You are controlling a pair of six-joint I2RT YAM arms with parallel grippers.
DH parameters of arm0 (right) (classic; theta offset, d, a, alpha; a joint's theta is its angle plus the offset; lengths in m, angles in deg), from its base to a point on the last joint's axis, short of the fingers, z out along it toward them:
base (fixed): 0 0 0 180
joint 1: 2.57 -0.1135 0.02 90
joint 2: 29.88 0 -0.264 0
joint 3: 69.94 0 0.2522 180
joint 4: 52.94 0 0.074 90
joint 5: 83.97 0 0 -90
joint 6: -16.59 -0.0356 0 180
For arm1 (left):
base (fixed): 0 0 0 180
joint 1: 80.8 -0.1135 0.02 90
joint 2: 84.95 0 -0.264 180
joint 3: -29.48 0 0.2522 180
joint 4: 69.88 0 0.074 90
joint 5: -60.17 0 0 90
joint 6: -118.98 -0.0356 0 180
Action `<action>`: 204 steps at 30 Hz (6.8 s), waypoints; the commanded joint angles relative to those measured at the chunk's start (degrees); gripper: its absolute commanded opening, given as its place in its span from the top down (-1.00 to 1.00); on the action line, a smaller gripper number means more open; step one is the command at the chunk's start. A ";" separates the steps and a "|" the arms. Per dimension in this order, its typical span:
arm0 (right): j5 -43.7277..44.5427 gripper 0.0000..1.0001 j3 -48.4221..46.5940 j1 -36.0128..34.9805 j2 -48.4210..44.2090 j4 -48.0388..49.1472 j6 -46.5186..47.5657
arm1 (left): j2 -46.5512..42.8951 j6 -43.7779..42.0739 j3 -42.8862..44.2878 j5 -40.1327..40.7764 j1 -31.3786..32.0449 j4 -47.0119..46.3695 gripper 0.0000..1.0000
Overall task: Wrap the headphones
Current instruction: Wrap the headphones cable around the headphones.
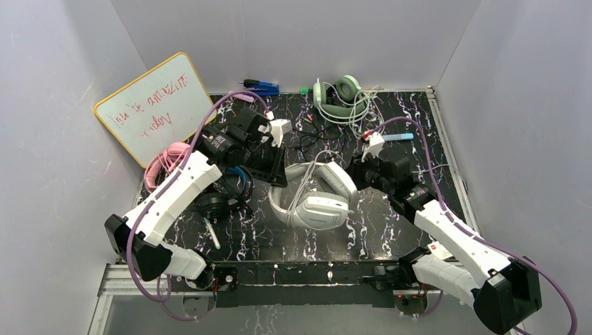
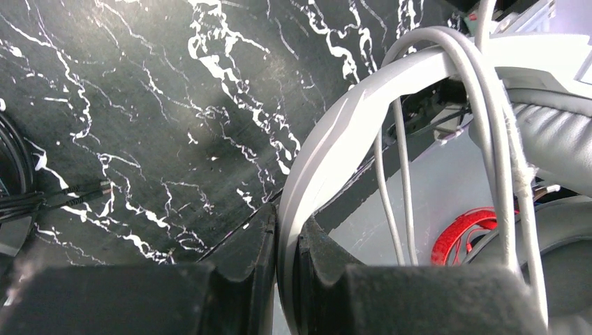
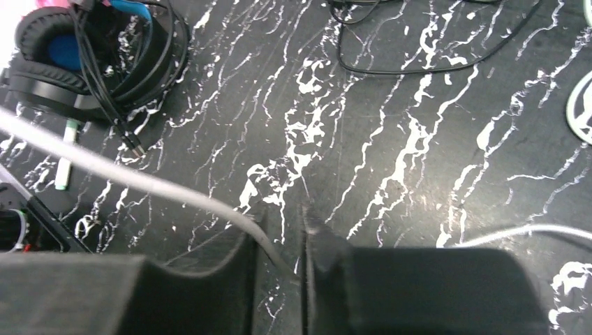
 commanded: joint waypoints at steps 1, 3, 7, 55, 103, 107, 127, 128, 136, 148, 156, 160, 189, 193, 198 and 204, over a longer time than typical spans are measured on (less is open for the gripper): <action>-6.08 0.49 3.72 0.24 -0.28 8.79 -4.32 | -3.75 4.78 3.84 -4.79 -0.38 -5.19 1.00; -13.21 0.51 6.64 0.20 0.39 13.46 -7.02 | -4.07 6.56 5.05 -4.91 -0.74 -7.56 1.00; -27.14 0.51 12.14 0.19 3.11 26.57 -13.31 | -4.42 10.66 7.99 -4.46 -1.45 -11.30 1.00; -26.96 0.61 -6.19 -25.62 4.70 14.03 -22.11 | -6.11 32.59 -5.18 47.87 -8.73 -21.42 1.00; 22.83 0.72 -43.44 -22.73 18.45 -33.83 5.73 | -3.42 -24.73 -15.99 24.75 6.33 -13.63 1.00; 26.50 0.66 -42.82 -20.90 18.48 -33.64 5.16 | -4.08 -24.55 -16.08 24.42 6.69 -13.07 1.00; 0.45 0.67 -25.78 -4.77 13.92 -19.58 2.08 | -14.42 -15.10 -12.84 8.34 6.82 -16.37 1.00; -1.20 0.67 -24.90 -4.05 13.46 -18.47 1.78 | -15.11 -14.27 -12.45 7.38 6.82 -17.03 1.00; -12.97 0.66 -18.03 -1.90 9.51 -8.04 -0.21 | -18.07 -0.60 -9.24 1.10 6.81 -24.57 1.00; -21.63 0.66 -6.06 -1.80 4.22 9.35 -8.02 | -17.45 20.34 -6.13 4.77 6.78 -37.85 1.00; -23.30 0.63 1.47 -1.74 1.68 19.40 -13.03 | -17.28 24.64 -4.78 10.83 6.78 -40.23 1.00; -22.38 0.60 3.09 -1.80 1.42 20.26 -13.04 | -16.92 25.06 -4.70 12.62 6.83 -40.26 1.00; -11.17 0.32 7.49 -1.76 1.54 23.75 -8.21 | -14.47 30.03 -3.50 13.43 6.83 -41.04 1.00; -6.79 0.12 7.78 -1.78 0.04 22.55 -7.26 | -14.47 29.90 -3.37 13.65 6.80 -40.94 1.00; -2.23 -0.36 8.12 -1.76 -2.08 20.70 -5.94 | -14.47 29.86 -3.41 13.83 6.81 -40.68 1.00; -6.22 -0.92 7.76 -1.78 0.10 24.82 -4.99 | -14.29 29.80 -3.36 13.53 6.82 -40.70 1.00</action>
